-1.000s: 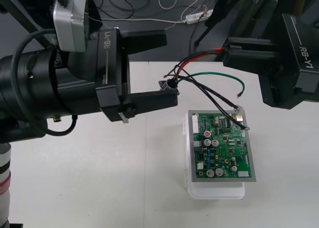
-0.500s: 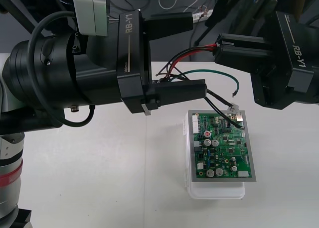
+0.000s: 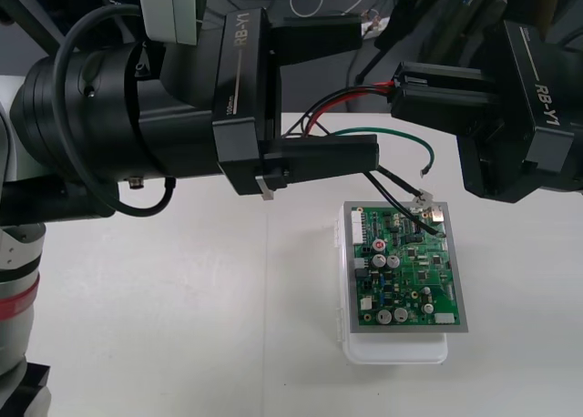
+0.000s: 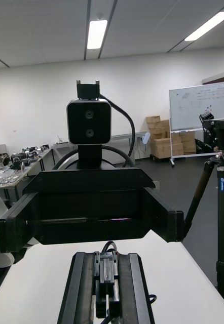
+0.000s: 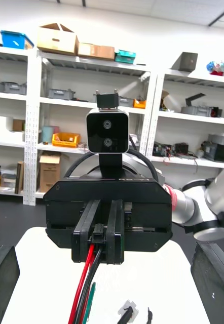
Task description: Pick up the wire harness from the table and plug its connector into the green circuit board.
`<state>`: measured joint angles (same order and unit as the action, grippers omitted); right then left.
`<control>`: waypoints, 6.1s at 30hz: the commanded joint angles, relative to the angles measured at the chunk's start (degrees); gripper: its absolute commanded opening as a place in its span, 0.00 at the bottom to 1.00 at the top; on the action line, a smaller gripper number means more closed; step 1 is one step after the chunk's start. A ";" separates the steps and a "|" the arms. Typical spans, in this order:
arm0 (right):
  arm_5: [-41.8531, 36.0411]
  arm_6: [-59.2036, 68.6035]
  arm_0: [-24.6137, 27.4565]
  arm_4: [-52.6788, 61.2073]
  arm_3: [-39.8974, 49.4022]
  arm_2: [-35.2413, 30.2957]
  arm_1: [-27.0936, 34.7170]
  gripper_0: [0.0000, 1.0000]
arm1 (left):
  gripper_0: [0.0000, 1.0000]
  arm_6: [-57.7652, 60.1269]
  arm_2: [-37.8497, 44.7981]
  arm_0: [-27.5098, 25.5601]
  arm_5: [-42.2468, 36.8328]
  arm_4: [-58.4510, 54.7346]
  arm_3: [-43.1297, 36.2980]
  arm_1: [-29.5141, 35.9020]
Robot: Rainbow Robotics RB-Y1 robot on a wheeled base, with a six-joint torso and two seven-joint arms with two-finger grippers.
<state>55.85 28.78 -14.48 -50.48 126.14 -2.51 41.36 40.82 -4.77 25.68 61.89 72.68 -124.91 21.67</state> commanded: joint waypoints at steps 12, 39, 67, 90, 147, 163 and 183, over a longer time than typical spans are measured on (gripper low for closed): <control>-0.56 4.09 0.25 -0.40 2.45 0.84 3.11 0.00 | 1.00 4.89 -6.56 5.96 -7.75 -6.41 1.60 10.85; -0.56 5.41 -0.02 -0.05 3.15 0.84 4.34 0.00 | 0.94 7.08 -8.32 7.46 -9.42 -6.77 1.77 11.82; -0.47 5.41 -0.02 -0.14 3.15 0.84 4.17 0.00 | 0.60 8.23 -9.38 8.69 -10.03 -7.03 2.39 12.43; -0.47 5.32 -0.02 0.12 3.24 0.84 4.17 0.00 | 0.00 8.23 -9.38 9.30 -10.65 -7.21 2.74 11.73; 24.57 6.38 -0.02 -9.37 -3.53 -4.26 18.76 1.00 | 0.00 -26.31 -4.10 -1.68 5.35 -21.00 19.70 14.45; 34.15 5.67 0.07 -30.20 -1.69 -10.06 19.02 1.00 | 0.00 -46.09 -2.79 -5.90 19.67 -24.43 36.40 12.43; 34.15 6.20 0.60 -57.09 2.45 4.70 21.48 1.00 | 0.00 -58.31 -2.96 -5.81 28.11 -19.16 57.67 7.42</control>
<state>89.74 32.33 -13.29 -105.17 127.37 -2.17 59.95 -11.25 -9.09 20.15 86.66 52.58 -68.42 30.65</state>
